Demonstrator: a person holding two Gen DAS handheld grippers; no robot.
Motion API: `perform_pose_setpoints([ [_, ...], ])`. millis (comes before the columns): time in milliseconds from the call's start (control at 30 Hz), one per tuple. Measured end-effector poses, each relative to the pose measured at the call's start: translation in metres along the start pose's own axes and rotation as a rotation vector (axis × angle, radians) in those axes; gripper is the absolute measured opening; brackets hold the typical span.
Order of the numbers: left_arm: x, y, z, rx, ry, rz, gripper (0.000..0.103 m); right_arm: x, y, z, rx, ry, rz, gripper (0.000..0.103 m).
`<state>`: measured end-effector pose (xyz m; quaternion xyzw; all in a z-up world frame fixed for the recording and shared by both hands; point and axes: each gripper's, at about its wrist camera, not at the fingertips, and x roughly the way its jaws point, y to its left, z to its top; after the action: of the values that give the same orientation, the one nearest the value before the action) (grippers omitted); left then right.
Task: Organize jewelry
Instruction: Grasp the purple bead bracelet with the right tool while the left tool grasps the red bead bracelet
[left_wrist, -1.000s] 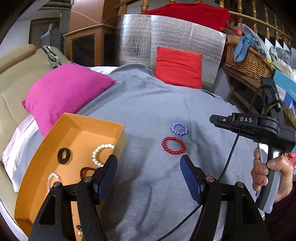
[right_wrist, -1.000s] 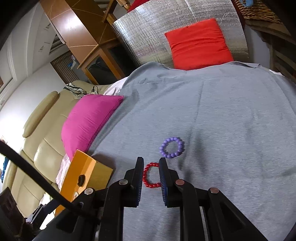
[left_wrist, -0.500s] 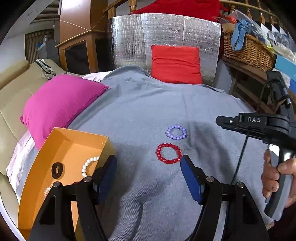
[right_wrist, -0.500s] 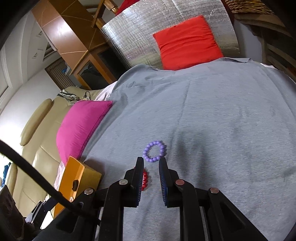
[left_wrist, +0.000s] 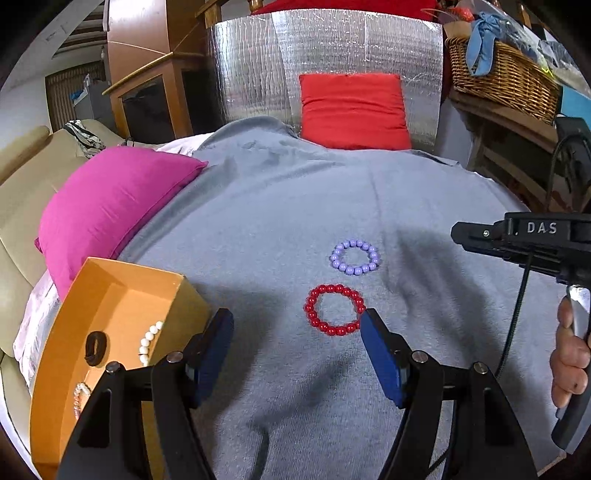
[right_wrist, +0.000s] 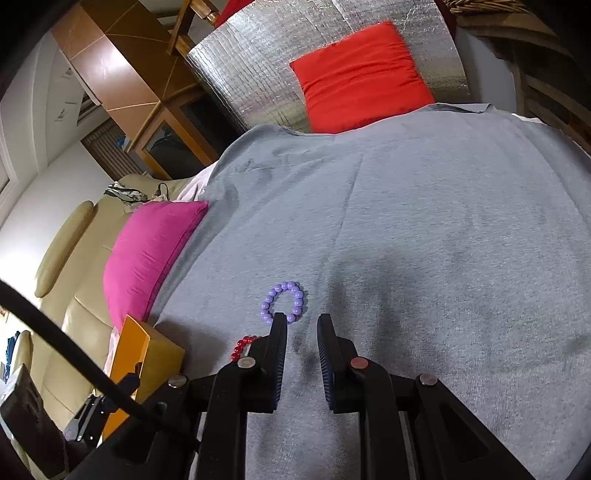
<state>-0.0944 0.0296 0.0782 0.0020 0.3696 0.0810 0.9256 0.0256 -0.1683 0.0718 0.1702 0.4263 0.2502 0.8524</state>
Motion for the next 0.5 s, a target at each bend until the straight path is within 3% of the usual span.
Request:
perform_pose_setpoints([
  [367,0.037,0.008,-0.013,-0.020,0.061,0.024,0.072,0.022,-0.004,-0.001,-0.001,0.033,-0.013,0.019],
  [500,0.052,0.016,-0.016,-0.060,0.110,-0.001,0.072,0.039,-0.001,-0.001,-0.008,0.067,-0.017,0.019],
])
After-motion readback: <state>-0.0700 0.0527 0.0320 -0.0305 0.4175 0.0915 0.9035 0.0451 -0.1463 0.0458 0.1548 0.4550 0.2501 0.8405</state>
